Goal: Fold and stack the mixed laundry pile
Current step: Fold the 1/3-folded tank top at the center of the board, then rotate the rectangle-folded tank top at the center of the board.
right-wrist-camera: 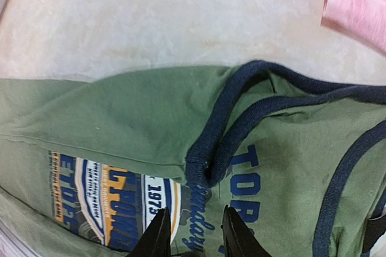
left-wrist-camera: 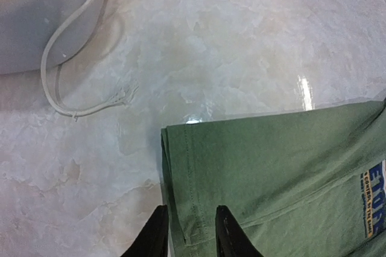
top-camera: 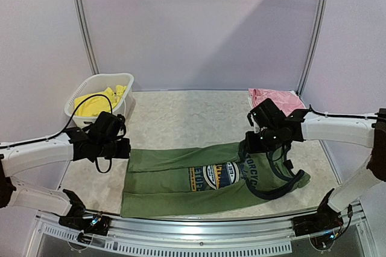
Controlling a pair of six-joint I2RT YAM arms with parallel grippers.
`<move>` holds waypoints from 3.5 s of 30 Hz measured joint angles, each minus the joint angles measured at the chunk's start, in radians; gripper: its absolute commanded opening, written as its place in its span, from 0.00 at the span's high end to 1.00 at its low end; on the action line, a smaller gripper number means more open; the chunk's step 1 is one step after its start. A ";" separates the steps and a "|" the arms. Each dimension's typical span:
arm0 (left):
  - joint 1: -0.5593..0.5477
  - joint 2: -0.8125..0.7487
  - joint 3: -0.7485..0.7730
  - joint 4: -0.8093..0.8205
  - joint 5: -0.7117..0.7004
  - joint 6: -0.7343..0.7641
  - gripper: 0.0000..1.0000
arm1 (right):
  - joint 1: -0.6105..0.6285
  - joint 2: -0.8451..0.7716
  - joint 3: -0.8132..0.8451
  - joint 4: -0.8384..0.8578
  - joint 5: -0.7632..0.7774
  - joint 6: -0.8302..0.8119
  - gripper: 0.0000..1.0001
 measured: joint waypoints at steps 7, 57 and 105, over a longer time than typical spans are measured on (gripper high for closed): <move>-0.004 0.077 0.043 0.032 0.019 0.026 0.78 | 0.006 0.021 0.031 0.076 -0.062 0.001 0.71; -0.058 0.338 0.224 0.146 0.041 0.093 0.83 | 0.006 -0.077 -0.171 -0.070 0.157 0.173 0.47; -0.103 0.239 -0.012 -0.013 -0.068 -0.043 0.82 | 0.126 0.617 0.499 0.036 0.038 0.107 0.53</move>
